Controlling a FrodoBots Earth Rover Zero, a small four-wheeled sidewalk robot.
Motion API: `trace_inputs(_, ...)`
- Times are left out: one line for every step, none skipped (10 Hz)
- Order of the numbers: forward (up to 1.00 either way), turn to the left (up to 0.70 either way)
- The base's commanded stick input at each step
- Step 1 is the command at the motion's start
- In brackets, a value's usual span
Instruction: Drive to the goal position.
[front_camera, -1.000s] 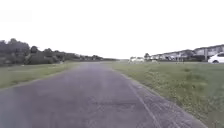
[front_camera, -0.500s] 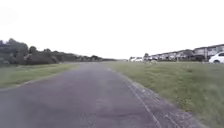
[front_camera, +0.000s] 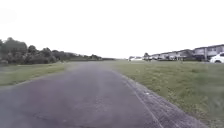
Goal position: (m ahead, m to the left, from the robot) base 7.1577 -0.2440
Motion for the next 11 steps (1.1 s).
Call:
trace_inputs(0.06, 0.00)
trace_inputs(0.07, 0.00)
trace_inputs(0.07, 0.00)
trace_inputs(0.06, 0.00)
trace_inputs(0.07, 0.00)
trace_inputs(0.06, 0.00)
trace_inputs(0.07, 0.00)
trace_inputs(0.07, 0.00)
trace_inputs(0.07, 0.00)
trace_inputs(0.06, 0.00)
trace_inputs(0.06, 0.00)
